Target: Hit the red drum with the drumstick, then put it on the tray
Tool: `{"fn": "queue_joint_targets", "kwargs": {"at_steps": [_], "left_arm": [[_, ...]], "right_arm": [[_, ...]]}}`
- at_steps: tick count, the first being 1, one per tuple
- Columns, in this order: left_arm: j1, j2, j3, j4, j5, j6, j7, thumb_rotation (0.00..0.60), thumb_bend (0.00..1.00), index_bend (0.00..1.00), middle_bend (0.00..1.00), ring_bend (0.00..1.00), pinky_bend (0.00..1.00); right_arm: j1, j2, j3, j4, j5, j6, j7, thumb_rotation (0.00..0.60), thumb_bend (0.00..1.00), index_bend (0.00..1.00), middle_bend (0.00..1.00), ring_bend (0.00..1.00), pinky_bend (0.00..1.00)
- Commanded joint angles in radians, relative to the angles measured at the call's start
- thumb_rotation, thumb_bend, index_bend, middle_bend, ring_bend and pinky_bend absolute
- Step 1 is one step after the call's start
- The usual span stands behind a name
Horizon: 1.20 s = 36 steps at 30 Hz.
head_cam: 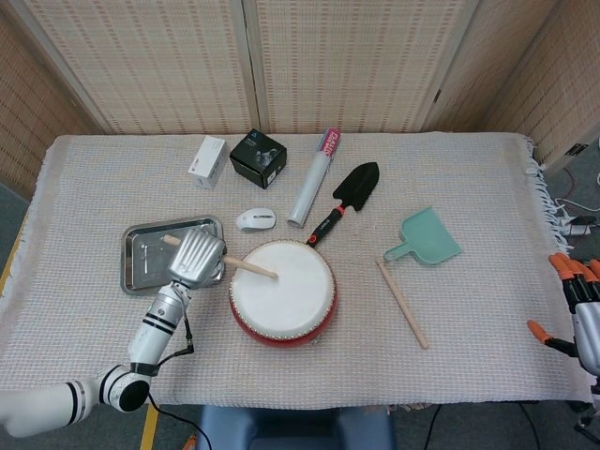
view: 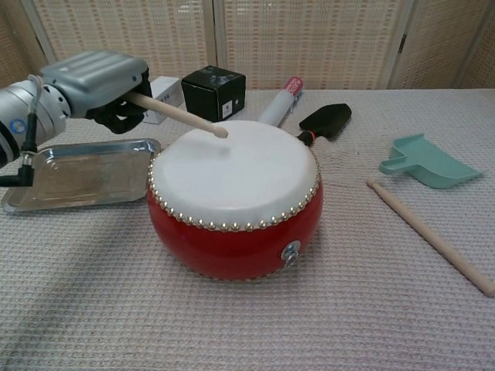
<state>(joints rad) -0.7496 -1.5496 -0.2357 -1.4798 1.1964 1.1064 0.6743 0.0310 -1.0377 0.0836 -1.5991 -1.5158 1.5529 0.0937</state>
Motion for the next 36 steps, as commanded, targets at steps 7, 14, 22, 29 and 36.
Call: {"fn": "queue_joint_targets", "kwargs": {"at_steps": [7,14,22,29,36], "left_arm": [[0.031,0.047,-0.083,-0.145,-0.064,-0.021,-0.310,0.600,0.74,1.00,1.00,1.00,1.00],[-0.005,0.018,-0.007,-0.030,-0.046,-0.039,-0.165,0.600,0.73,1.00,1.00,1.00,1.00],[-0.021,-0.018,0.029,0.042,-0.026,-0.003,-0.033,0.600,0.73,1.00,1.00,1.00,1.00],[0.024,0.057,-0.092,-0.159,-0.148,-0.028,-0.329,0.600,0.73,1.00,1.00,1.00,1.00],[-0.010,0.010,-0.002,-0.022,-0.078,-0.010,-0.178,0.600,0.73,1.00,1.00,1.00,1.00]], "right_arm": [[-0.004,-0.001,-0.001,-0.002,-0.002,0.008,-0.002,0.600,0.16,0.00,0.07,0.00,0.00],[-0.005,0.000,-0.001,-0.003,0.000,0.007,-0.005,0.600,0.16,0.00,0.07,0.00,0.00],[-0.001,-0.001,0.001,-0.002,0.000,0.001,-0.004,0.600,0.16,0.00,0.07,0.00,0.00],[-0.001,-0.004,0.000,0.003,-0.002,0.001,0.002,0.600,0.16,0.00,0.07,0.00,0.00],[0.000,-0.004,-0.002,0.004,0.000,-0.004,0.003,0.600,0.16,0.00,0.07,0.00,0.00]]}}
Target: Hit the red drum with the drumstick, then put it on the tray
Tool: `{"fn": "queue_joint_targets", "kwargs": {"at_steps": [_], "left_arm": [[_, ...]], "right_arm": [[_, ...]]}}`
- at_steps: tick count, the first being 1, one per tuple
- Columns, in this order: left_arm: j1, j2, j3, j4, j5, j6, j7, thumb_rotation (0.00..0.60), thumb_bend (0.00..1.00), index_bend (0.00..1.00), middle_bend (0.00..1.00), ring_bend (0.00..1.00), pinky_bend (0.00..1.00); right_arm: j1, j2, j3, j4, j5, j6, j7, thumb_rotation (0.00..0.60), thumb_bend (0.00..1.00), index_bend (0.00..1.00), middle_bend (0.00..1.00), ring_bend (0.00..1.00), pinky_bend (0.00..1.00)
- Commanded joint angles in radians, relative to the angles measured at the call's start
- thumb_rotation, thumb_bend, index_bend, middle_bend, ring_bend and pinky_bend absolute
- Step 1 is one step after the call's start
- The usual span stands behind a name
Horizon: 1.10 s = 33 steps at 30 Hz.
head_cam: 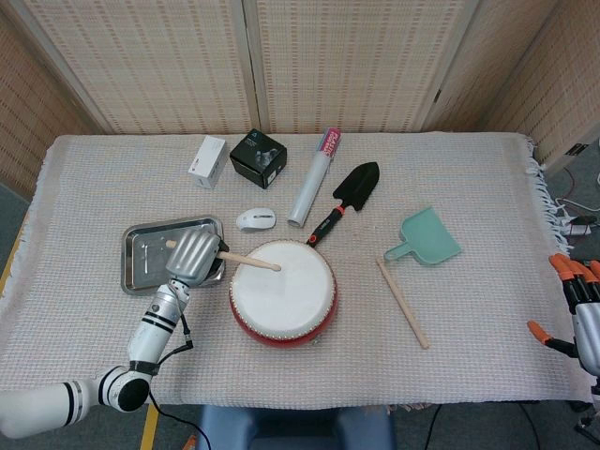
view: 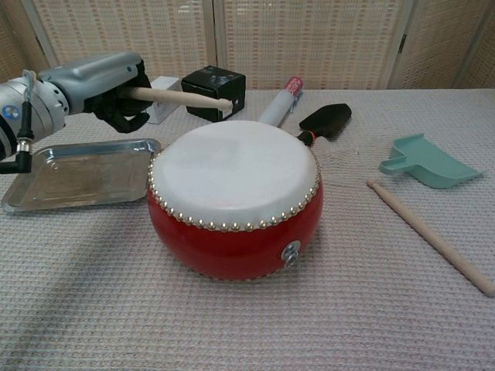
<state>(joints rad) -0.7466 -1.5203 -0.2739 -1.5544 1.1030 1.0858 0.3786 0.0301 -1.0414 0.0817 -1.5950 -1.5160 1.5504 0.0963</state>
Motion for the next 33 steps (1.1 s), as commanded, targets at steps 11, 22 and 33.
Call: {"fn": "queue_joint_targets", "kwargs": {"at_steps": [11,22,33], "left_arm": [[0.002,-0.046,0.006,0.020,-0.011,0.007,0.013,0.600,0.73,1.00,1.00,1.00,1.00],[-0.005,0.039,-0.022,-0.062,-0.071,-0.140,-0.184,0.600,0.73,1.00,1.00,1.00,1.00],[-0.061,-0.035,0.114,0.106,0.016,-0.004,0.330,0.600,0.73,1.00,1.00,1.00,1.00]], "right_arm": [[0.002,-0.003,0.001,0.006,0.008,-0.007,0.004,0.600,0.16,0.00,0.07,0.00,0.00],[-0.001,-0.004,0.001,0.013,0.009,-0.005,0.012,0.600,0.16,0.00,0.07,0.00,0.00],[0.000,-0.005,0.000,0.016,0.011,-0.009,0.015,0.600,0.16,0.00,0.07,0.00,0.00]]}}
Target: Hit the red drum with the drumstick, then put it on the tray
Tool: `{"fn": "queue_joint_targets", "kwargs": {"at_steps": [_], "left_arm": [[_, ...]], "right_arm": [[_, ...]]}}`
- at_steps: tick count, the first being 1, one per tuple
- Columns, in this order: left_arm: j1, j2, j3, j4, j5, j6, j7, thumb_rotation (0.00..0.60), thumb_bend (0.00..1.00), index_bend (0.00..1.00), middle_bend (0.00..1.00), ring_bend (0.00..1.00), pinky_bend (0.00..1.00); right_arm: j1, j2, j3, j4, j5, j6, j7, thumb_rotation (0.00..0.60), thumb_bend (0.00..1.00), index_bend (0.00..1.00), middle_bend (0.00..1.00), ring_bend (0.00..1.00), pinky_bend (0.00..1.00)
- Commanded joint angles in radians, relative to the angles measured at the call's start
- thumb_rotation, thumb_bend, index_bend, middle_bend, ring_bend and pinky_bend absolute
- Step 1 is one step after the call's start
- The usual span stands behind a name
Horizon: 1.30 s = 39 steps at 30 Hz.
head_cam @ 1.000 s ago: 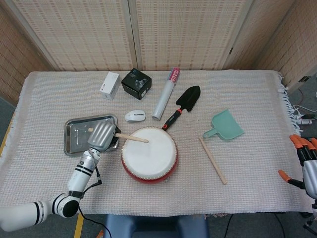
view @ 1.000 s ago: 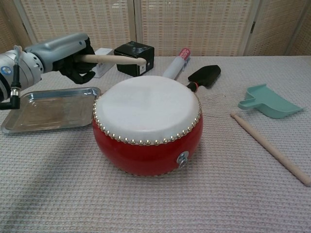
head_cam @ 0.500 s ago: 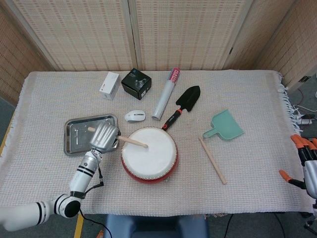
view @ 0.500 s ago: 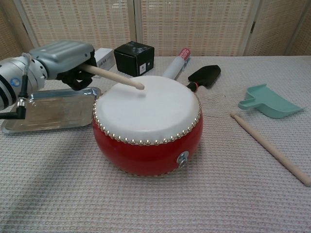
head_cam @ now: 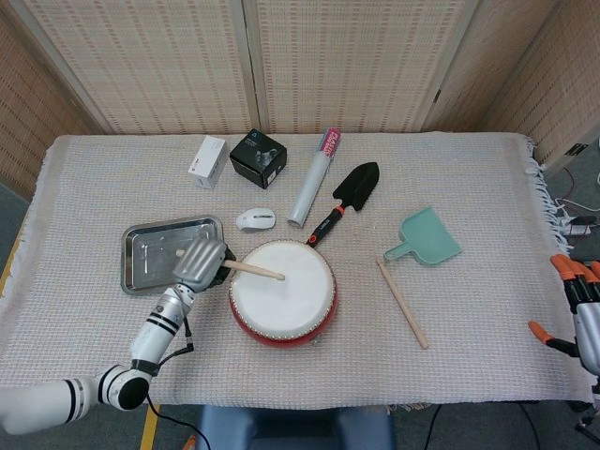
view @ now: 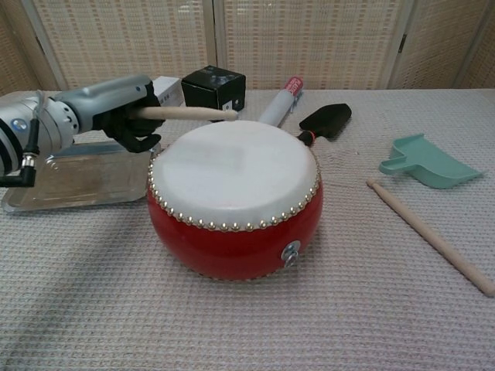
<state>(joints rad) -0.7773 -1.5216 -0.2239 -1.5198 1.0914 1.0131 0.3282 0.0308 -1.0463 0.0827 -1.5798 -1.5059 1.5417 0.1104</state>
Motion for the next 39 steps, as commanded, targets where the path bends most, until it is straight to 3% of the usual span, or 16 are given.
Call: {"fn": "queue_joint_targets", "kwargs": {"at_steps": [1,5,9,11,14,23,25,29,32,36,39], "left_arm": [[-0.028,-0.035,0.059,0.069,0.029,0.084,0.385,0.600,0.73,1.00,1.00,1.00,1.00],[-0.011,-0.037,0.015,0.039,0.047,0.152,0.319,0.600,0.72,1.00,1.00,1.00,1.00],[0.028,-0.026,-0.078,-0.064,-0.016,0.127,0.019,0.600,0.72,1.00,1.00,1.00,1.00],[0.031,-0.006,-0.091,-0.077,-0.035,0.095,-0.038,0.600,0.71,1.00,1.00,1.00,1.00],[0.020,-0.003,-0.070,-0.038,-0.022,0.089,0.010,0.600,0.71,1.00,1.00,1.00,1.00],[-0.017,-0.072,0.059,0.152,0.056,0.117,0.343,0.600,0.71,1.00,1.00,1.00,1.00],[-0.020,-0.071,0.060,0.140,0.029,0.114,0.408,0.600,0.71,1.00,1.00,1.00,1.00],[-0.009,-0.056,0.038,0.086,-0.003,0.130,0.413,0.600,0.71,1.00,1.00,1.00,1.00],[0.013,-0.033,-0.011,-0.003,-0.044,0.126,0.296,0.600,0.71,1.00,1.00,1.00,1.00],[0.049,0.001,-0.107,-0.108,-0.097,0.085,0.011,0.600,0.71,1.00,1.00,1.00,1.00],[0.051,0.024,-0.117,-0.112,-0.108,0.046,-0.050,0.600,0.71,1.00,1.00,1.00,1.00]], "right_arm": [[-0.001,-0.001,0.000,0.002,0.001,0.000,0.001,0.600,0.16,0.00,0.07,0.00,0.00],[-0.002,0.000,0.000,0.003,-0.001,0.005,0.004,0.600,0.16,0.00,0.07,0.00,0.00],[-0.003,-0.001,0.000,0.004,-0.001,0.004,0.005,0.600,0.16,0.00,0.07,0.00,0.00],[-0.002,-0.002,-0.001,0.006,0.000,0.001,0.006,0.600,0.16,0.00,0.07,0.00,0.00],[-0.002,-0.002,-0.001,0.007,0.003,-0.001,0.007,0.600,0.16,0.00,0.07,0.00,0.00],[0.002,-0.003,0.000,0.010,0.007,-0.010,0.008,0.600,0.16,0.00,0.07,0.00,0.00],[0.002,-0.003,0.000,0.010,0.007,-0.010,0.009,0.600,0.16,0.00,0.07,0.00,0.00],[-0.001,-0.004,0.001,0.011,0.008,-0.005,0.012,0.600,0.16,0.00,0.07,0.00,0.00],[-0.004,-0.003,-0.002,0.011,0.002,0.001,0.011,0.600,0.16,0.00,0.07,0.00,0.00],[-0.007,-0.004,-0.003,0.011,0.003,0.003,0.013,0.600,0.16,0.00,0.07,0.00,0.00],[-0.007,-0.004,-0.004,0.012,0.000,0.004,0.013,0.600,0.16,0.00,0.07,0.00,0.00]]}}
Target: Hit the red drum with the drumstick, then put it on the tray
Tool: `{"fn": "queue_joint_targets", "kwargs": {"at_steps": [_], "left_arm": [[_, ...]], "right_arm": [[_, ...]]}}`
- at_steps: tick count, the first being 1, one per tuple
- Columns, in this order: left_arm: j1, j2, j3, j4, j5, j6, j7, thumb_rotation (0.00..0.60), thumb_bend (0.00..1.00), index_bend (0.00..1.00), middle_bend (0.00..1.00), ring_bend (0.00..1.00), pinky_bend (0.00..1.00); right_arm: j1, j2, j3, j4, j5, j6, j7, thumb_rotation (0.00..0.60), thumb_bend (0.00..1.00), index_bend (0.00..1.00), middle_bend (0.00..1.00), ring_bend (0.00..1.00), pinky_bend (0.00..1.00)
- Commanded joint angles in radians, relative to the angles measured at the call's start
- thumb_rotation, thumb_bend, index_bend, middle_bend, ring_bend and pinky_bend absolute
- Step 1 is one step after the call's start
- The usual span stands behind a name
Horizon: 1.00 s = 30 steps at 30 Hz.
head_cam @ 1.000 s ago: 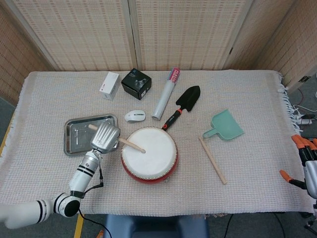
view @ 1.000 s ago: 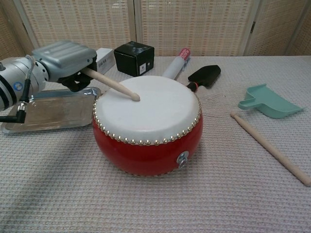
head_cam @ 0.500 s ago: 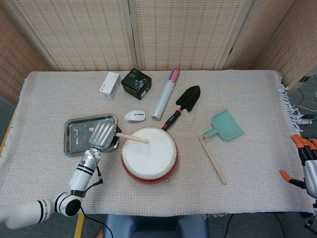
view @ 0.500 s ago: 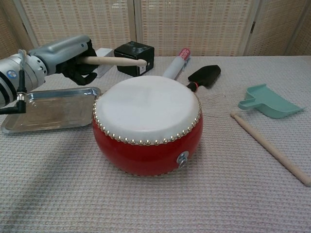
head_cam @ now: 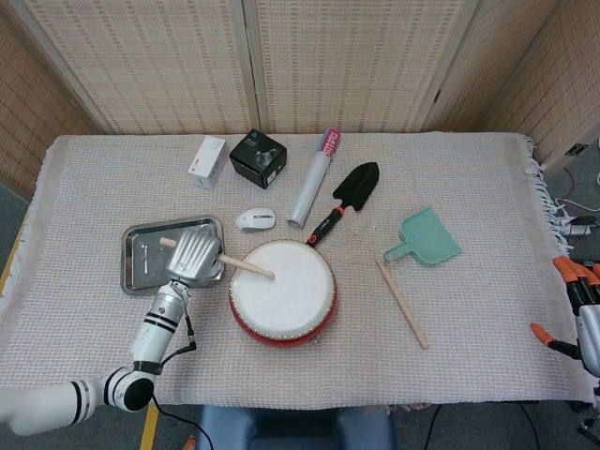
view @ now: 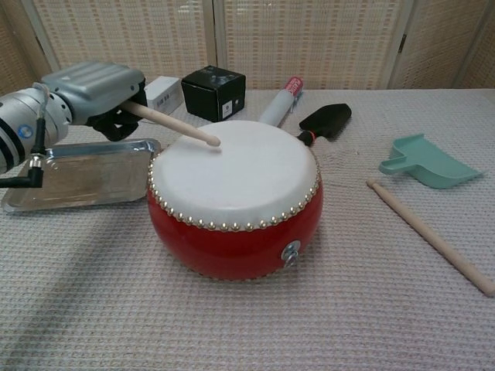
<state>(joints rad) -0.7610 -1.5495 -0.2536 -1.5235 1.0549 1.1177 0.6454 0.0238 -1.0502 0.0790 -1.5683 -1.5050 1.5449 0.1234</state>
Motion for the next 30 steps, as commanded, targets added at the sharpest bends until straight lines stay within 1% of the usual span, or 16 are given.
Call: {"fn": "queue_joint_targets", "kwargs": {"at_steps": [1,3,6,8,9,10,12,15,18,20,22,24,27,30], "left_arm": [[0.030,0.056,-0.081,-0.099,-0.073,-0.067,-0.360,0.600,0.71,1.00,1.00,1.00,1.00],[0.022,0.050,-0.064,-0.073,-0.068,-0.065,-0.329,0.600,0.71,1.00,1.00,1.00,1.00],[0.005,0.030,-0.022,-0.014,-0.039,-0.047,-0.242,0.600,0.71,1.00,1.00,1.00,1.00],[0.003,0.024,-0.016,-0.003,-0.033,-0.040,-0.226,0.600,0.71,1.00,1.00,1.00,1.00],[0.000,0.018,-0.004,0.013,-0.022,-0.032,-0.202,0.600,0.71,1.00,1.00,1.00,1.00],[-0.007,0.006,0.020,0.047,0.005,-0.016,-0.150,0.600,0.71,1.00,1.00,1.00,1.00],[-0.024,-0.017,0.082,0.121,0.059,0.009,0.000,0.600,0.71,1.00,1.00,0.99,1.00],[-0.028,-0.025,0.095,0.120,0.039,0.021,0.107,0.600,0.71,1.00,1.00,0.99,1.00],[-0.025,-0.017,0.086,0.082,0.013,0.021,0.124,0.600,0.71,1.00,1.00,0.99,1.00],[-0.019,-0.006,0.066,0.044,-0.011,0.015,0.091,0.600,0.71,1.00,1.00,0.99,1.00],[0.000,-0.001,0.015,-0.004,-0.046,0.013,-0.031,0.600,0.71,1.00,1.00,0.99,1.00],[0.013,0.015,-0.031,-0.030,-0.073,0.005,-0.131,0.600,0.71,1.00,1.00,0.99,1.00],[0.018,0.031,-0.067,-0.008,-0.095,0.004,-0.192,0.600,0.71,1.00,1.00,0.99,1.00],[0.018,0.034,-0.085,0.040,-0.131,-0.005,-0.214,0.600,0.71,1.00,1.00,0.99,1.00]], "right_arm": [[0.000,0.000,-0.001,0.000,-0.001,0.001,0.000,0.600,0.16,0.00,0.07,0.00,0.00],[0.000,0.000,0.000,0.001,0.000,0.000,0.000,0.600,0.16,0.00,0.07,0.00,0.00],[0.000,-0.001,0.000,0.003,0.003,-0.004,0.002,0.600,0.16,0.00,0.07,0.00,0.00],[0.001,-0.001,0.000,0.003,0.004,-0.005,0.003,0.600,0.16,0.00,0.07,0.00,0.00],[0.001,-0.001,0.000,0.004,0.004,-0.005,0.003,0.600,0.16,0.00,0.07,0.00,0.00],[0.001,-0.001,0.000,0.005,0.005,-0.006,0.003,0.600,0.16,0.00,0.07,0.00,0.00],[0.002,-0.001,0.002,0.006,0.006,-0.008,0.005,0.600,0.16,0.00,0.07,0.00,0.00],[0.002,-0.002,0.001,0.008,0.006,-0.009,0.007,0.600,0.16,0.00,0.07,0.00,0.00],[0.001,-0.002,0.000,0.009,0.005,-0.007,0.010,0.600,0.16,0.00,0.07,0.00,0.00],[-0.001,-0.003,0.000,0.010,0.004,-0.004,0.011,0.600,0.16,0.00,0.07,0.00,0.00],[-0.003,-0.002,0.000,0.011,0.003,-0.001,0.013,0.600,0.16,0.00,0.07,0.00,0.00],[-0.005,-0.002,-0.001,0.013,0.004,0.000,0.016,0.600,0.16,0.00,0.07,0.00,0.00],[-0.005,-0.003,-0.002,0.016,0.006,-0.002,0.020,0.600,0.16,0.00,0.07,0.00,0.00],[-0.006,-0.004,-0.001,0.020,0.007,-0.002,0.024,0.600,0.16,0.00,0.07,0.00,0.00]]}}
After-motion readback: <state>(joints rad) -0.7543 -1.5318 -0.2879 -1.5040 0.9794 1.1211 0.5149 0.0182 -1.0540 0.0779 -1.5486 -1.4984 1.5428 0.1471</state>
